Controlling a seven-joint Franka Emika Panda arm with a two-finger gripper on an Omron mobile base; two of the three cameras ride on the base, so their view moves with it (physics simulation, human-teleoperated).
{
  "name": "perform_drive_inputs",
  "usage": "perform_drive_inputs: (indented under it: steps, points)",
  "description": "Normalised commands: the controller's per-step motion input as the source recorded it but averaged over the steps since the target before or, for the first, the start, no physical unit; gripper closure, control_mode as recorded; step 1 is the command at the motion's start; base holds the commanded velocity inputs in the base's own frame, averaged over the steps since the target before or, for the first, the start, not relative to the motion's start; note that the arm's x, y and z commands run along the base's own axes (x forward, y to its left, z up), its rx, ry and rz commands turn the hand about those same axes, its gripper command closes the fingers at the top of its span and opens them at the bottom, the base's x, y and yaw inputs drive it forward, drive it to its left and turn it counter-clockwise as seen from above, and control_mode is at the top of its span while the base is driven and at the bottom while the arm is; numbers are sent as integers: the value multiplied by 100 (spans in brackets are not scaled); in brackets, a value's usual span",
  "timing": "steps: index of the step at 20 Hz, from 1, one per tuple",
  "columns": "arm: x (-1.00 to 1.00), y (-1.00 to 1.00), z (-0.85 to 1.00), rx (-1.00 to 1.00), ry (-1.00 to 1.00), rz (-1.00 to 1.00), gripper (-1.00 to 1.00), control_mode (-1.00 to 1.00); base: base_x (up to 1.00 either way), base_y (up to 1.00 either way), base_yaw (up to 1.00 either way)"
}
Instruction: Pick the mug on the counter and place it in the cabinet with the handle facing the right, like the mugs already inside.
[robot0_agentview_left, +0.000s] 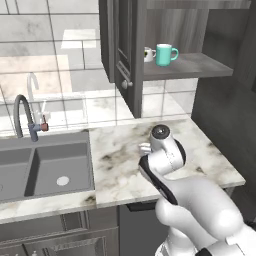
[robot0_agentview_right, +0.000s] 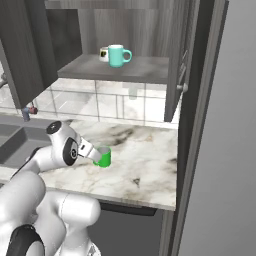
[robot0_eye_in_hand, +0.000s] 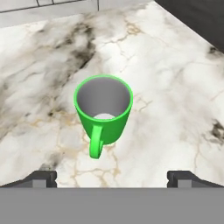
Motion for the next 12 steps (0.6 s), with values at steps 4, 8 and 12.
perform_drive_inputs:
  steps: [4,8,12]
  points:
    - [23,0,-41,0,0,0,-100,-100,0,0,0]
    - [11,0,-40,0,0,0,-100,-100,0,0,0]
    - [1,0,-41,0,0,0,-100,-100,0,0,0]
